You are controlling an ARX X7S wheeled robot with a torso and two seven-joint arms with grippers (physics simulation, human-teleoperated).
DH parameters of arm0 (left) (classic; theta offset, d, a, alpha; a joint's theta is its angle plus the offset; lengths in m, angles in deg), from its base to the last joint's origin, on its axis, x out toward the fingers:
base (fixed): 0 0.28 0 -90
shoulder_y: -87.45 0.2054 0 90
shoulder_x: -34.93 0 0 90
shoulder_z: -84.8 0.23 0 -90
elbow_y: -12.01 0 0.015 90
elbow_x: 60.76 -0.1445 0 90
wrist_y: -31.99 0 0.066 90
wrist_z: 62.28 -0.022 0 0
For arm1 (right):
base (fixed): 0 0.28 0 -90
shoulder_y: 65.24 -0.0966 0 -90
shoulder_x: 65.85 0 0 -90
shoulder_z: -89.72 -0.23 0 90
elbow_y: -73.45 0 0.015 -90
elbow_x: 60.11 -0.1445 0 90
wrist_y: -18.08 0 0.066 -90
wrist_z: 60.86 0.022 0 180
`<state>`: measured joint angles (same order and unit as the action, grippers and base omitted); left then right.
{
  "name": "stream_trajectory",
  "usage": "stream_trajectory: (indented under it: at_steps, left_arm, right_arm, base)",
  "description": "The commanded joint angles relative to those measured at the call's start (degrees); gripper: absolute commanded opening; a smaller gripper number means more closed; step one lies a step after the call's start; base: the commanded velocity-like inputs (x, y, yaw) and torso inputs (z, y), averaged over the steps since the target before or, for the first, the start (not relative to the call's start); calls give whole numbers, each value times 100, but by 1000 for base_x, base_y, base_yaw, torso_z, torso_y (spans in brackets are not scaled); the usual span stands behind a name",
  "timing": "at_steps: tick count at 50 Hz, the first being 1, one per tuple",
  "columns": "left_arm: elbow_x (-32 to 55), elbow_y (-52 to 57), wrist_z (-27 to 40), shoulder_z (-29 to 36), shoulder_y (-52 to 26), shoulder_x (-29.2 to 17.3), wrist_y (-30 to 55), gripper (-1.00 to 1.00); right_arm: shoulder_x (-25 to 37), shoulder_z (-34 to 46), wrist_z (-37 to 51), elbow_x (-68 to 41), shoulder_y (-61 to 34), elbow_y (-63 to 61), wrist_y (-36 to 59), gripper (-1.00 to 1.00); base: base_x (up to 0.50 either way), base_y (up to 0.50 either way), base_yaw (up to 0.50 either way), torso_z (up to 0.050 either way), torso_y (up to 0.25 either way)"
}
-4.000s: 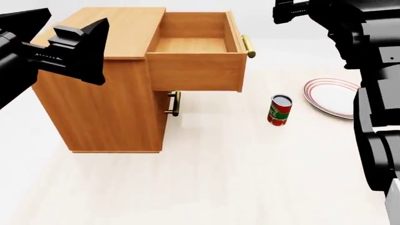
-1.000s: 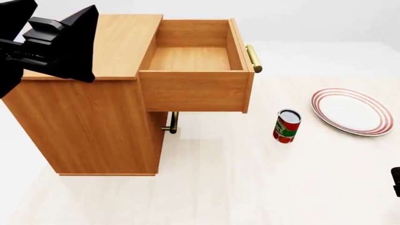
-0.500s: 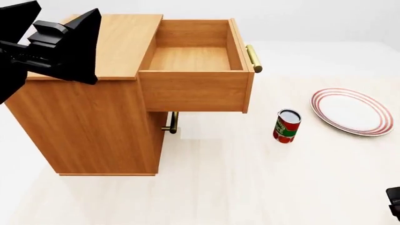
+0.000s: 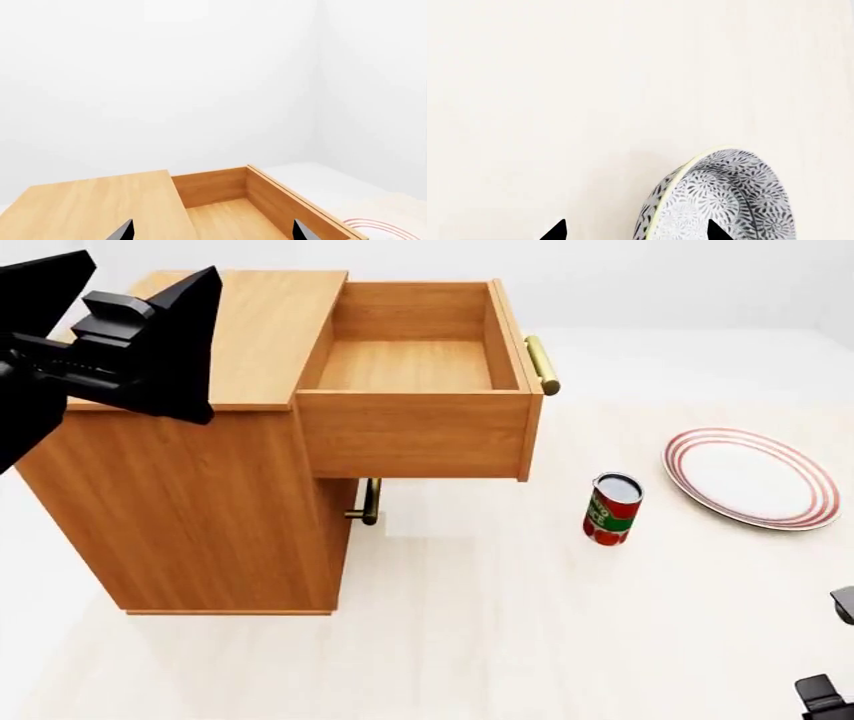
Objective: Put the bowl in the top drawer of the cabinet.
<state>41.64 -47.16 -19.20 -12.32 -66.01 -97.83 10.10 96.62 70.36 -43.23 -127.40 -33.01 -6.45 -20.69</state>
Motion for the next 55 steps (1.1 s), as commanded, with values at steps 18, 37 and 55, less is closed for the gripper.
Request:
stream_trajectory:
  at_steps: [18, 37, 55]
  left_arm:
    - [36, -15, 14, 94, -27, -56, -85, 100]
    - [72, 25, 17, 92, -5, -100, -167, 100]
    - [207, 118, 135, 20, 61, -223, -271, 100]
  right_arm:
    - [24, 69, 412, -105, 333, 293, 30, -100]
    - [603, -369, 277, 79, -947, -983, 1457, -100]
    - [-490, 208, -2639, 2465, -4230, -1722, 3220, -100]
  base:
    - [0, 0, 0, 0, 0]
    - [0, 0, 0, 0, 0]
    - [0, 0, 0, 0, 1]
